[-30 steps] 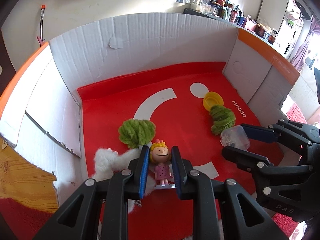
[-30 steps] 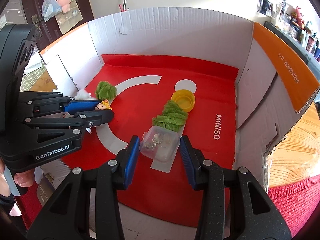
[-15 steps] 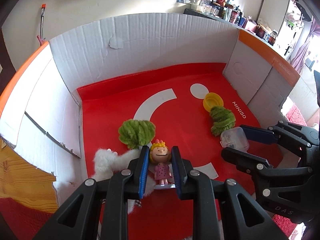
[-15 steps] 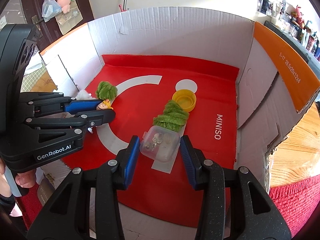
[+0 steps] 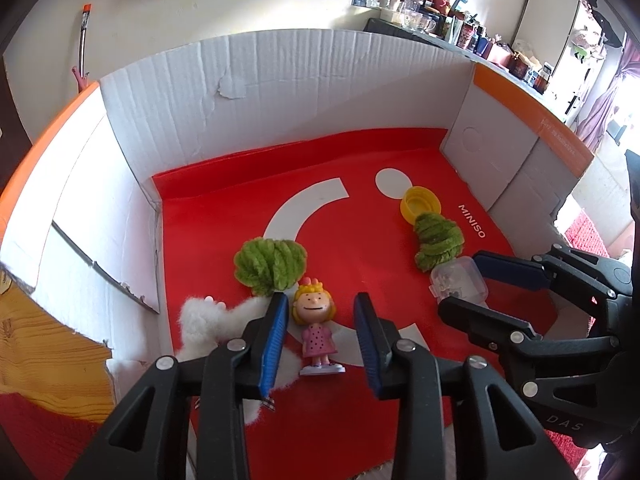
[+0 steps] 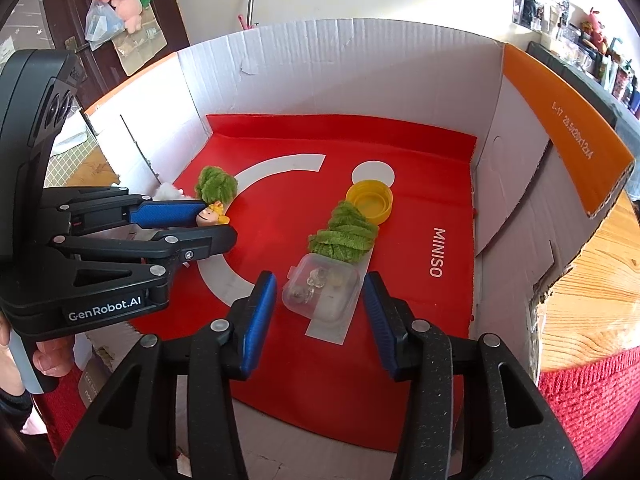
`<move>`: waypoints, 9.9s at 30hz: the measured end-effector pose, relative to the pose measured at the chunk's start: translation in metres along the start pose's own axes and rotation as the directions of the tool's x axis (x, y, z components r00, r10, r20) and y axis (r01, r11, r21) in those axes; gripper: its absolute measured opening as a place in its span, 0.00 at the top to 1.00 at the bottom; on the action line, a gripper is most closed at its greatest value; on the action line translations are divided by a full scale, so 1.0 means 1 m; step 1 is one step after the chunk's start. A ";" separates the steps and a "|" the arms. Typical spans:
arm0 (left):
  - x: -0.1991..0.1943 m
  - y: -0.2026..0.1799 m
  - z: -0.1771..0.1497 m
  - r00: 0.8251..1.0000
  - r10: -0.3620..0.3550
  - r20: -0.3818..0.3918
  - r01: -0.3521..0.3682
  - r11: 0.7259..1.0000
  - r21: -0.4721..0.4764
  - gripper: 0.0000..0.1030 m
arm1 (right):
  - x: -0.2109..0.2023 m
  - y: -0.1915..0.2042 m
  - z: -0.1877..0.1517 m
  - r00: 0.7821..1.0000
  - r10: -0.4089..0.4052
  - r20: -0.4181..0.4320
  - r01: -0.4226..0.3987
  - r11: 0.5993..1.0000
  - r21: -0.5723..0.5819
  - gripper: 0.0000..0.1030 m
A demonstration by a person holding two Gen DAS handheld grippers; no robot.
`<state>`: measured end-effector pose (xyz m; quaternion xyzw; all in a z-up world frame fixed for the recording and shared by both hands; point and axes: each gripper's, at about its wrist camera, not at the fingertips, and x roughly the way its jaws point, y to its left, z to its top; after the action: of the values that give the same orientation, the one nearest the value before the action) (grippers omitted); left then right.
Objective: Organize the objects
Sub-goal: 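Lower both grippers onto the box floor and open them, then withdraw both grippers from the box back over the blanket, then close the right gripper on the black-and-white roll while the left approaches the eye-shadow case, then grasp the grey EYE SHADOW case with the left gripper, then carry the eye-shadow case and black-and-white roll with both grippers into the box, then lower both grippers onto the box floor and open them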
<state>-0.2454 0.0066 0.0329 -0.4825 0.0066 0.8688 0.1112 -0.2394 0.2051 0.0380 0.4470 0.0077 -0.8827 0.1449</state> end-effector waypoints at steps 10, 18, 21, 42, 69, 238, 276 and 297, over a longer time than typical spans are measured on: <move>-0.017 0.000 -0.005 0.999 -0.006 0.037 0.006 1.000 0.001 0.52 | -0.015 0.006 -0.002 0.999 -0.003 0.044 0.003 1.000 -0.011 0.45; -0.039 0.000 -0.012 0.997 -0.009 0.083 0.010 1.000 -0.006 0.42 | -0.036 0.015 -0.008 0.996 0.001 0.090 0.001 1.000 -0.021 0.39; -0.048 0.001 -0.014 0.995 -0.009 0.102 0.011 1.000 -0.019 0.40 | -0.046 0.019 -0.013 0.994 -0.003 0.109 0.006 1.000 -0.029 0.39; -0.113 -0.014 -0.063 0.965 0.068 0.254 -0.074 0.997 0.016 0.12 | -0.102 0.053 -0.043 0.978 -0.017 0.209 0.036 0.995 -0.089 0.26; -0.126 -0.016 -0.121 0.965 0.082 0.248 -0.076 0.996 -0.036 0.04 | -0.114 0.064 -0.095 0.980 -0.028 0.197 0.044 0.996 -0.078 0.21; -0.034 -0.006 -0.021 0.983 -0.118 -0.143 0.133 0.986 0.100 0.47 | -0.023 0.027 0.003 0.980 0.135 -0.148 -0.146 0.987 -0.068 0.68; -0.008 -0.001 -0.015 0.999 -0.007 -0.046 0.009 0.999 0.048 0.46 | -0.001 0.000 0.002 0.996 0.027 -0.080 -0.028 1.000 -0.012 0.68; -0.014 0.008 -0.011 1.000 -0.006 -0.022 0.007 0.999 0.032 0.38 | -0.008 -0.001 -0.001 0.996 0.062 -0.057 -0.061 0.998 0.017 0.66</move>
<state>-0.2305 -0.0056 0.0382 -0.4900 0.0203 0.8629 0.1217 -0.2341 0.2084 0.0433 0.4732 -0.0086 -0.8647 0.1686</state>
